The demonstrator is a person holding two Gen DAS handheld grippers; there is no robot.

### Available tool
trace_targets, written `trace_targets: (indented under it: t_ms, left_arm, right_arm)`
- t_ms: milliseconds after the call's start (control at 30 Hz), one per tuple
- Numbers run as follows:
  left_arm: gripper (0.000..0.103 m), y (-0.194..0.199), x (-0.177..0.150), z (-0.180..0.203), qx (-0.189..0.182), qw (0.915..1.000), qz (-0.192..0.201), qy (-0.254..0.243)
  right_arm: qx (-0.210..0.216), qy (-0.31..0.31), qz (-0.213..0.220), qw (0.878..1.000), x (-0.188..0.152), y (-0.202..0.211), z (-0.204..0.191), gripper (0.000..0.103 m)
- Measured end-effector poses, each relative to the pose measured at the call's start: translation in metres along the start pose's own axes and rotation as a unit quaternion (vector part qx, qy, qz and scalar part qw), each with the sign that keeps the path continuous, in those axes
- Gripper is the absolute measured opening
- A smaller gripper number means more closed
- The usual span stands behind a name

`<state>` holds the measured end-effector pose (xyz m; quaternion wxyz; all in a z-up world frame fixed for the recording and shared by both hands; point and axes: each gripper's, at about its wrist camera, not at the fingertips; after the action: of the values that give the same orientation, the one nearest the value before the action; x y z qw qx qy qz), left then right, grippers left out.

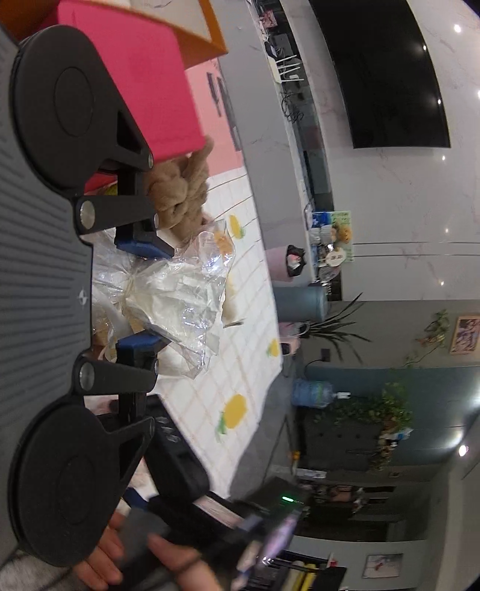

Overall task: Organize soft objects
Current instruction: 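Grasp the plastic-wrapped bundle with the left tool while the right tool grasps the pink knitted ball, then lift both held items and carry them over the open orange box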

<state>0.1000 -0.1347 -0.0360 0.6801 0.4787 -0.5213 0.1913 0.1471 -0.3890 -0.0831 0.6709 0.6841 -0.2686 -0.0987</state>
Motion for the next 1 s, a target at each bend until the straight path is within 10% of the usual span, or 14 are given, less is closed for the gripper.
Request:
trace_targets:
  t_ms: [433, 833, 1000]
  left_arm:
    - [0.046, 0.02, 0.022, -0.019, -0.013, 0.9986, 0.003, 0.051]
    - [0.046, 0.038, 0.034, -0.04, -0.031, 0.9937, 0.001, 0.107]
    - [0.046, 0.051, 0.044, -0.045, -0.039, 0.9938, 0.015, 0.103]
  right_arm:
    - [-0.056, 0.085, 0.006, 0.995, -0.007, -0.008, -0.034, 0.1]
    - [-0.037, 0.082, 0.041, 0.995, -0.017, 0.016, -0.029, 0.045]
    - [-0.021, 0.074, 0.085, 0.993, -0.023, 0.035, -0.026, 0.039]
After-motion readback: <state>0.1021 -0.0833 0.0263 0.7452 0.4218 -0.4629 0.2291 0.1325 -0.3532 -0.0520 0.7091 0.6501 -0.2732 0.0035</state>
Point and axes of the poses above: each gripper's, at about its wrist camera, not at the fingertips, and y roughly against the way its jaws point, z to its right, x to its top, and after that the axes turned 3 degrees about -x, right-handed
